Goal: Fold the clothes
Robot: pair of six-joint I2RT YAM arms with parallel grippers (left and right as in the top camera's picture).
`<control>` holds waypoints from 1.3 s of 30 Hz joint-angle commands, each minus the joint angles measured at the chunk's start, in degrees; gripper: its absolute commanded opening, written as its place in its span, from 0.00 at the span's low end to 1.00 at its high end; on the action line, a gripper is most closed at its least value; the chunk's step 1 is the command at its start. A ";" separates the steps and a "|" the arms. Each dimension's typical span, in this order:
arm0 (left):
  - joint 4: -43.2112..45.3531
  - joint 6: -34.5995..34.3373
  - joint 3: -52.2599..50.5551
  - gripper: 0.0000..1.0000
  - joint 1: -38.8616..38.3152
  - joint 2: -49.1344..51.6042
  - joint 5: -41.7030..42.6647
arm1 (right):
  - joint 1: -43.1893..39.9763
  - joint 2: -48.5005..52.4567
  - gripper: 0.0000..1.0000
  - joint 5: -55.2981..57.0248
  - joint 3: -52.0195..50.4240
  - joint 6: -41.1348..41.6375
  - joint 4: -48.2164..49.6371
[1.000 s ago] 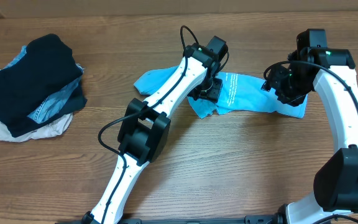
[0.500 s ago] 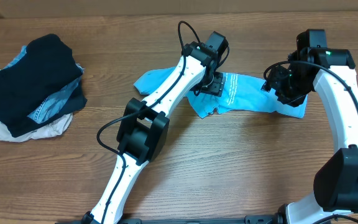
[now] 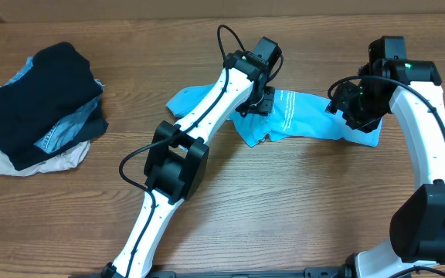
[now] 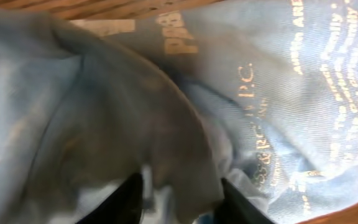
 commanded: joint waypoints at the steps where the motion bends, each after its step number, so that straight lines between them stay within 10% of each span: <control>1: -0.35 -1.07 1.95 0.38 0.37 -0.46 -2.12 | -0.24 -1.53 0.62 0.74 1.14 -0.35 0.28; 9: 1.42 -1.07 4.13 0.64 0.59 -0.59 -2.64 | -0.24 -1.53 0.63 0.74 1.14 -0.35 0.50; 22: -1.92 -0.79 4.00 0.04 0.70 -0.57 -6.14 | -0.24 -1.53 0.63 0.74 1.11 -0.35 -0.15; 39: -24.59 2.67 19.50 0.04 13.46 -21.31 -11.76 | -3.89 5.42 0.66 2.62 -1.57 3.58 1.99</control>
